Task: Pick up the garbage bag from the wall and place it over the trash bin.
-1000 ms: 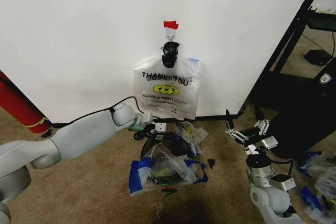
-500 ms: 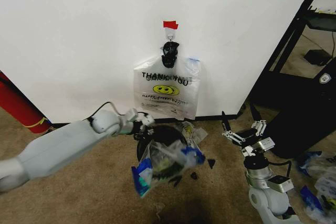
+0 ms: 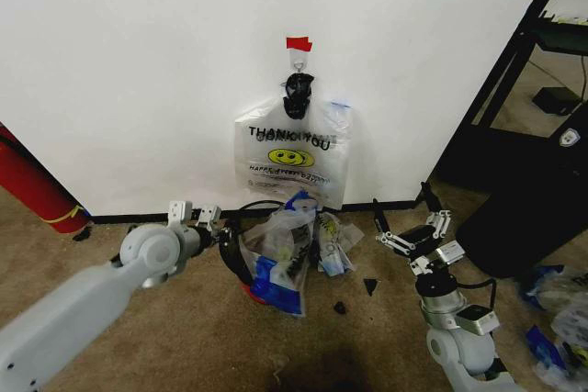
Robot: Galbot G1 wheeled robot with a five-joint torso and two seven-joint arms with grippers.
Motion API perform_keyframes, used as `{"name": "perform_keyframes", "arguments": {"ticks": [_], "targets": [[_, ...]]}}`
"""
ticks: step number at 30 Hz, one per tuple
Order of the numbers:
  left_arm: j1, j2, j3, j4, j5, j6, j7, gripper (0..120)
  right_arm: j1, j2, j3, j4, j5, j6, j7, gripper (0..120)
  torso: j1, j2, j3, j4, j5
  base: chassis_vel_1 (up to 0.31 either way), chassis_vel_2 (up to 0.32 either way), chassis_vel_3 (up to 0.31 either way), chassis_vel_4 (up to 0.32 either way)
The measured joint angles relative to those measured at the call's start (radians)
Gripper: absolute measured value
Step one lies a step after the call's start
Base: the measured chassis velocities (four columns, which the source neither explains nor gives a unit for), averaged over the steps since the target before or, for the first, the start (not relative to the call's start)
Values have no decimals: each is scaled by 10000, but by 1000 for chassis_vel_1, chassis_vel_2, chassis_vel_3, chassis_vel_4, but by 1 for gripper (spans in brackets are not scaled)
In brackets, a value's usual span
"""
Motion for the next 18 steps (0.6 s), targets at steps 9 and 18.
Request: {"name": "perform_keyframes", "arguments": {"ticks": [9, 18], "targets": [[1651, -718, -233, -873, 580, -1137, -1964, 0, -144, -41, 12, -9, -5, 123, -61, 100, 0, 0, 1, 2, 1, 0, 0, 0, 0], [2651, -1562, -462, -841, 1727, -1582, -2190, 0, -225, -189, 15, -90, -17, 189, -90, 100, 0, 0, 1, 3, 0, 0, 0, 0, 0]]}}
